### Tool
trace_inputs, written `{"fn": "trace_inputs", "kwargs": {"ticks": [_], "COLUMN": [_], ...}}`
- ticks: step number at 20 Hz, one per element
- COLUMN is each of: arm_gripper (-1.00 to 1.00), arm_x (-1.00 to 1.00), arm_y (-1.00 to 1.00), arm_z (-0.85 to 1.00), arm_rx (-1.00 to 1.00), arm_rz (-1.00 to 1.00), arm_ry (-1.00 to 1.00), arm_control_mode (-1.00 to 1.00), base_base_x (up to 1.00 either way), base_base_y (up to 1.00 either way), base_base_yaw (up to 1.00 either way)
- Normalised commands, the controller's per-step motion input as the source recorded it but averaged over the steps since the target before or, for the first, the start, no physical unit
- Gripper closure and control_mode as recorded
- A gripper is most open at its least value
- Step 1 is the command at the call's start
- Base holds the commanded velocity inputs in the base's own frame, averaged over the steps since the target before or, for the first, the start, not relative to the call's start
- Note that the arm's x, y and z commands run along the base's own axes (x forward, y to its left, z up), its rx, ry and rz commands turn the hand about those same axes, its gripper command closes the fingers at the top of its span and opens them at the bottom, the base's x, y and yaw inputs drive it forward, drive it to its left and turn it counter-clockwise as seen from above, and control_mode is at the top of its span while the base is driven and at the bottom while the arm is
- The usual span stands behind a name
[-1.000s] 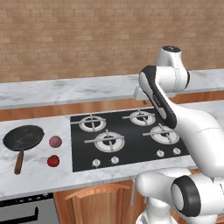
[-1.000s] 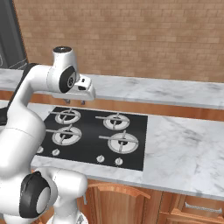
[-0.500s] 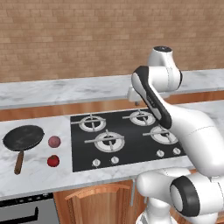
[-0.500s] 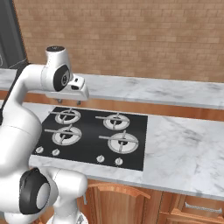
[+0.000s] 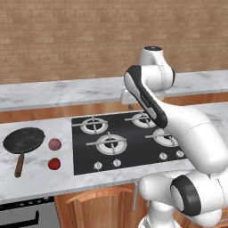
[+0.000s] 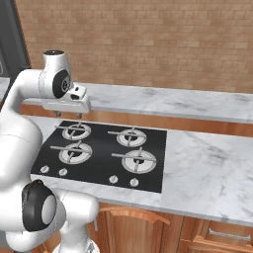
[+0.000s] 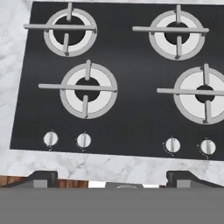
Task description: Place the pan on the front right burner on the stove. Then place the tomato and the onion in the pan and turn on the front right burner.
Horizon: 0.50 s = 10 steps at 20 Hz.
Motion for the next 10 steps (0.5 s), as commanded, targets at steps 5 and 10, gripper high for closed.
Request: {"fn": "trace_inputs", "kwargs": {"ticks": [5,10], "arm_gripper": [-1.0,-1.0], "arm_x": [0.0,0.0], "arm_y": [0.28,0.34], "arm_z": [0.0,0.0], "arm_rx": [0.0,0.0], "arm_rz": [0.0,0.0], "arm_ry": [0.04,0.04], "arm_control_mode": [-1.0,-1.0], "base_base_x": [0.0,0.0], "base_base_y": [0.0,0.0], "base_base_yaw": [0.0,0.0]}}
